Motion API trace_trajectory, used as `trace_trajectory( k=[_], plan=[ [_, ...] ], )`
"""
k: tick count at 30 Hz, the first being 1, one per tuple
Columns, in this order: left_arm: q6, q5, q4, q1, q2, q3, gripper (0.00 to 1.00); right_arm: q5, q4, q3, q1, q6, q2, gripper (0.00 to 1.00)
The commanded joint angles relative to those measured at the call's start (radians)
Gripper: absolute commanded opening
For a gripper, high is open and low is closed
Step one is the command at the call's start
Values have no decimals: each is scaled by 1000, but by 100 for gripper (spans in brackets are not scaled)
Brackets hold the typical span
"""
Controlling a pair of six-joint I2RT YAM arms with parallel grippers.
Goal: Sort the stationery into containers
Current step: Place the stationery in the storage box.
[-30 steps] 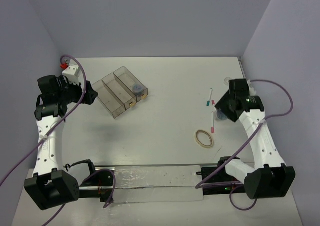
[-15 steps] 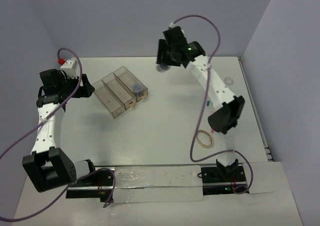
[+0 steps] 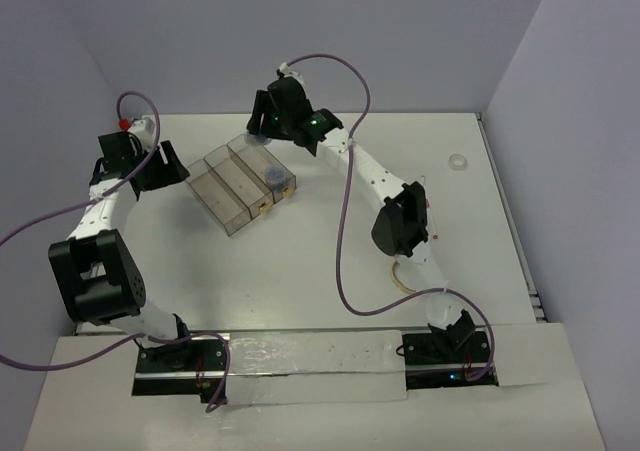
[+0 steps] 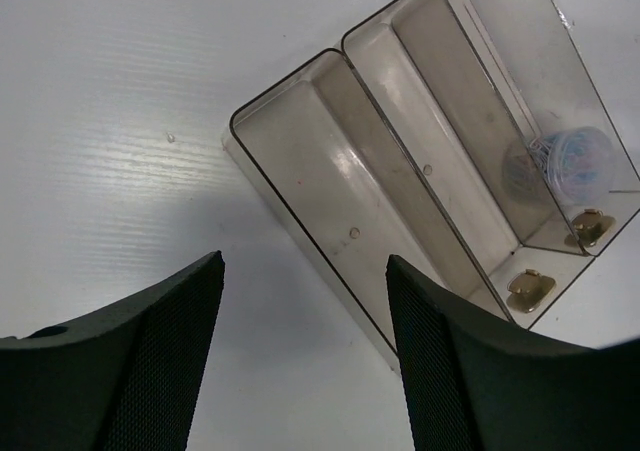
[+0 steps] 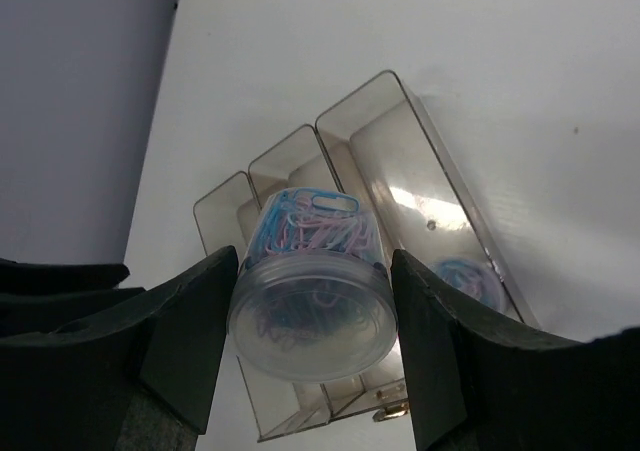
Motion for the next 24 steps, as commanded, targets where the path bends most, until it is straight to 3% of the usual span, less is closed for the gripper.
trace_trajectory(
  k=[1,5,9,15,24],
  plan=[
    [24,59,100,-36,-56,40,73,18,92,-85,15,62,-59,0],
    [39,60,126,-52,-87,38,76,-4,7,-31,27,59,-19,0],
    [32,29,65,-55,-39,70,74,6,31,-58,34,86,-2,0],
    [31,-31,66,-57,32,59,74,75,111,35,31,142,93,0],
    [60,-29,64,-57,21,53,74,115,158,40,11,263,193,0]
  ],
)
